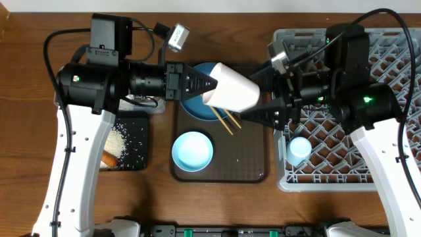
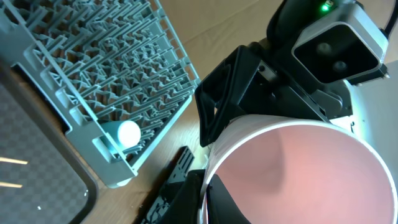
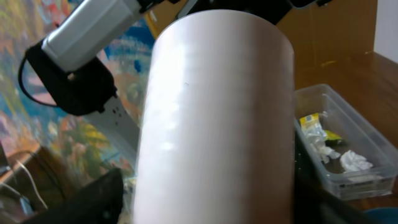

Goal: Sort waste into correct bins and load items into the dishwasher rack
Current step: 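Move the right gripper to the held pink cup and close on its base, then open the left gripper and carry the pink cup right to the rack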

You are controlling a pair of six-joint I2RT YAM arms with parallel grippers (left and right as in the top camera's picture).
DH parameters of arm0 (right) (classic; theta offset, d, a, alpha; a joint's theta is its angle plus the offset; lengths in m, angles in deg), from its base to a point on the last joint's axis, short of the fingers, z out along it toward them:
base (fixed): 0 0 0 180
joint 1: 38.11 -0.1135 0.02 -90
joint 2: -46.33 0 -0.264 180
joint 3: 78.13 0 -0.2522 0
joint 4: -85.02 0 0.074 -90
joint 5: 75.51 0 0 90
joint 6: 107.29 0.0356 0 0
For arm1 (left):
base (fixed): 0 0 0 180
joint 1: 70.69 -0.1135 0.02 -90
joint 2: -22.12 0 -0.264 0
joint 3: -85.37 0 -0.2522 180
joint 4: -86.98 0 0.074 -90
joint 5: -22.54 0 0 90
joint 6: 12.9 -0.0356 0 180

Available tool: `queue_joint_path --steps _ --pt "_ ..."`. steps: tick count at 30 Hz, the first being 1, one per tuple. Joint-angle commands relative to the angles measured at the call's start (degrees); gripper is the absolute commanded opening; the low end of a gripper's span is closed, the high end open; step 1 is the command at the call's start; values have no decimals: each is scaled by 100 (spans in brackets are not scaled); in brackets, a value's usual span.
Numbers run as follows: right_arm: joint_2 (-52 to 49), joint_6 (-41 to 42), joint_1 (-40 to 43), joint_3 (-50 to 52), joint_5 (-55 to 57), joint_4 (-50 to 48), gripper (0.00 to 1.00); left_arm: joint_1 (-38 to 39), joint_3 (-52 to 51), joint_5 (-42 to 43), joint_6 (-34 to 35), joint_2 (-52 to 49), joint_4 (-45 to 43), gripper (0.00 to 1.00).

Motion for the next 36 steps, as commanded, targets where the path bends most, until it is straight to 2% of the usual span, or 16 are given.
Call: queue_joint_path --steps 1,4,8,12,18,26,30,32,36 --pt "37 17 -127 -59 -225 -39 68 13 70 7 -57 -2 13 6" --pt "37 17 -127 -59 -223 -39 54 13 70 7 -57 -2 13 6" --pt "37 17 -127 -59 -203 -76 44 13 70 -17 -79 -2 50 6" --pt "39 79 -114 -59 -201 -219 42 13 70 -42 -308 -2 358 7" --pt "37 623 -61 -59 -199 -662 42 13 70 -341 -640 -2 1019 6" --pt "39 885 -39 -59 -157 -828 43 17 70 -402 -789 -2 1152 8" --pt "39 1416 144 -59 155 -822 40 17 70 -1344 -780 -2 1156 17" --pt "39 1585 302 -59 173 -785 39 17 70 -1836 -754 -2 1200 17" --pt "50 1709 684 -59 437 -256 38 17 70 -2280 -734 -2 1285 17"
